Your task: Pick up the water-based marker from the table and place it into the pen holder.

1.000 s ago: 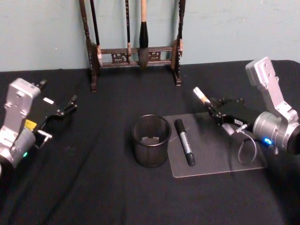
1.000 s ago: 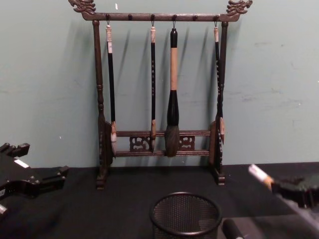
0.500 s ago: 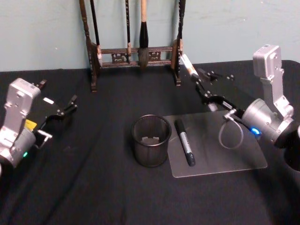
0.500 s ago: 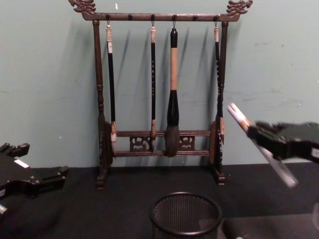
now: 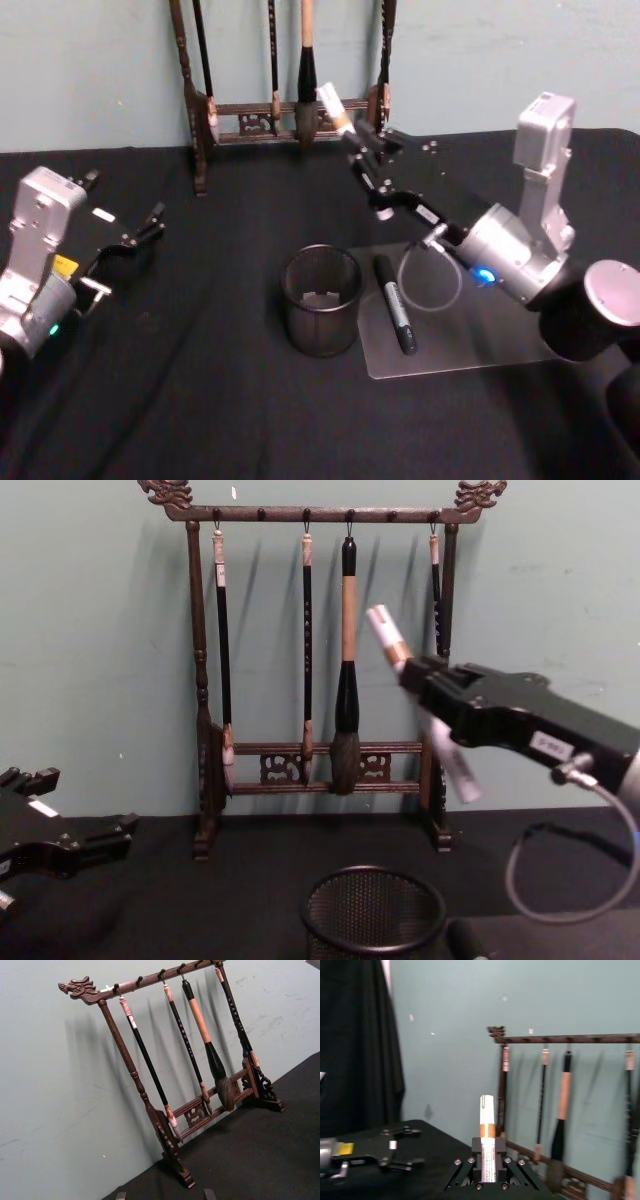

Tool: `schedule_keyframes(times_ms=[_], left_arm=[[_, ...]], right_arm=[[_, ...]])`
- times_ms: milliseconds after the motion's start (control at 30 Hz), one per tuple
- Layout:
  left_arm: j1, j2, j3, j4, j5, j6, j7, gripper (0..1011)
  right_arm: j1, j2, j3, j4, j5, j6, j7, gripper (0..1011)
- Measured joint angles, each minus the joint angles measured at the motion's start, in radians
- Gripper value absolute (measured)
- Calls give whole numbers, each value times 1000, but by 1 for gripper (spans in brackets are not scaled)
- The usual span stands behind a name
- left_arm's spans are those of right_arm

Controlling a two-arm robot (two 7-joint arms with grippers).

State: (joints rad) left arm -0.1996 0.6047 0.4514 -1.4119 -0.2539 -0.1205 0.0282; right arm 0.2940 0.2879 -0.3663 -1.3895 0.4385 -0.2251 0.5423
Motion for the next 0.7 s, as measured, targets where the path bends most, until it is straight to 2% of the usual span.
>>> schedule_keyframes(times_ms=[367, 700], left_arm=[[0, 0, 0, 0, 0, 0, 0, 1001], [0, 0, 0, 0, 0, 0, 0, 1001]], right_arm=[[16, -9, -74, 37, 38, 21, 68, 161], [18, -2, -103, 51, 54, 42, 74, 161]])
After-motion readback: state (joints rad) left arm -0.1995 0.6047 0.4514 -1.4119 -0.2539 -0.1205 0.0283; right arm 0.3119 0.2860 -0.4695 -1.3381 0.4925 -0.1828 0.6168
